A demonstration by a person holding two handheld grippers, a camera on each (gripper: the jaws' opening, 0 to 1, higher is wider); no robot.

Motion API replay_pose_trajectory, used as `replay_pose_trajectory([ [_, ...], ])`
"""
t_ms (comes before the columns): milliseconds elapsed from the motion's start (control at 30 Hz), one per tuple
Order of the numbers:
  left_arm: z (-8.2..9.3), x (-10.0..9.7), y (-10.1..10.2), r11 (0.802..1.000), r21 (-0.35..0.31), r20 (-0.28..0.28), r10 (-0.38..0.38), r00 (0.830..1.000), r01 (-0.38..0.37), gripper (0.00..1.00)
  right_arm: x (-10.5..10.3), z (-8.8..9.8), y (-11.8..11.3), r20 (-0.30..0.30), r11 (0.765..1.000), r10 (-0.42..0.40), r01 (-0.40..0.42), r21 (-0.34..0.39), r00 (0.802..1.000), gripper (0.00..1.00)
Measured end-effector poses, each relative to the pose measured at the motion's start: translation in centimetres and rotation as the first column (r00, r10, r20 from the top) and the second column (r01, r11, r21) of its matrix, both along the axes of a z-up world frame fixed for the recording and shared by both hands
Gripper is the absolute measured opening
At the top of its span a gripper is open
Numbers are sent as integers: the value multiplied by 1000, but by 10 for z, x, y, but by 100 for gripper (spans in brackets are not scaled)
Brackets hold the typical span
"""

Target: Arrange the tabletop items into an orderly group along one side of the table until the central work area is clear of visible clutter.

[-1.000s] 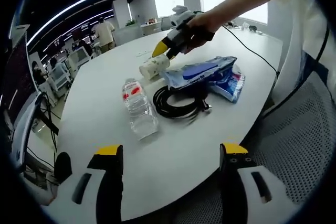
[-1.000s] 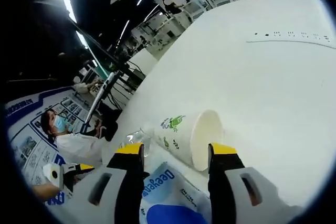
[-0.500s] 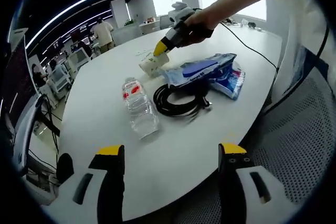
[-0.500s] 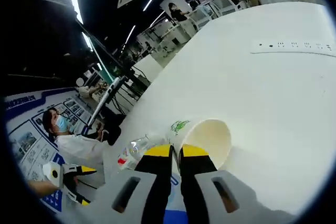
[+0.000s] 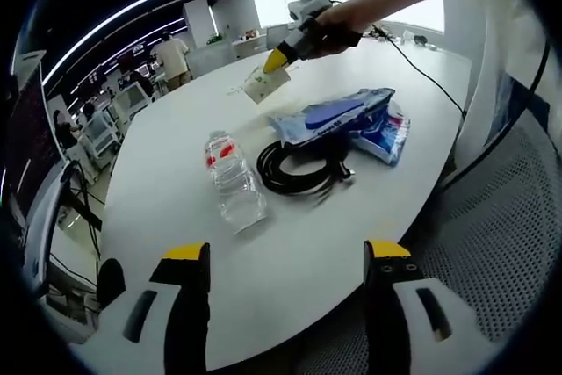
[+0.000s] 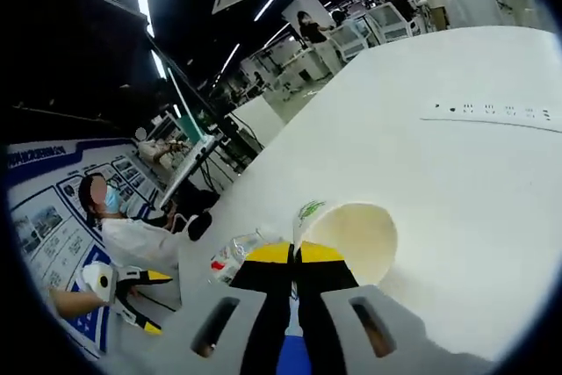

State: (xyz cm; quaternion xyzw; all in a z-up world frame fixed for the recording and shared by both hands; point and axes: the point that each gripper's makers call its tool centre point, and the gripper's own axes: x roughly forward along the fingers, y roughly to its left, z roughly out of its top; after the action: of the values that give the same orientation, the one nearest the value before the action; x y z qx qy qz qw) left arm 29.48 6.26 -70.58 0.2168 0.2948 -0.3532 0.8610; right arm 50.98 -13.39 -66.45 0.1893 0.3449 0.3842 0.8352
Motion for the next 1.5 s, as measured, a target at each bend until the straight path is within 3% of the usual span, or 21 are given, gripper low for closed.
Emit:
replay_pose_trajectory([
  [367,-3,0,2,1000,14,-5,-2,1000,2,71,-2,19,-32,84,989,73,-62,-132,994,0],
  [500,-3,1,4,1000,15,-2,4,1000,-4,71,-6,21,-39,99,967,154,-130,-218,983,0],
  [733,-6,-1,4,1000,30,-9,-3,1000,3,70,0,16,-53,102,880,309,-243,-408,946,0],
  [900,-5,1,6,1000,29,-1,3,1000,-3,70,11,15,-57,103,770,445,-322,-550,889,0],
  [1000,-4,2,6,1000,27,5,10,1000,-10,70,13,15,-56,106,742,486,-346,-575,867,0],
  [1100,-3,3,7,1000,29,10,11,1000,-12,70,13,13,-55,80,717,513,-376,-587,854,0],
  [1167,-2,3,7,999,29,14,13,1000,-13,70,9,8,-56,51,666,563,-417,-619,825,0],
  [1267,-2,4,8,999,32,17,14,1000,-14,69,0,-1,-60,-16,613,589,-460,-642,808,0],
  [1500,-2,3,8,999,37,18,9,1000,-10,69,-10,-18,-74,-127,515,600,-503,-694,790,0],
])
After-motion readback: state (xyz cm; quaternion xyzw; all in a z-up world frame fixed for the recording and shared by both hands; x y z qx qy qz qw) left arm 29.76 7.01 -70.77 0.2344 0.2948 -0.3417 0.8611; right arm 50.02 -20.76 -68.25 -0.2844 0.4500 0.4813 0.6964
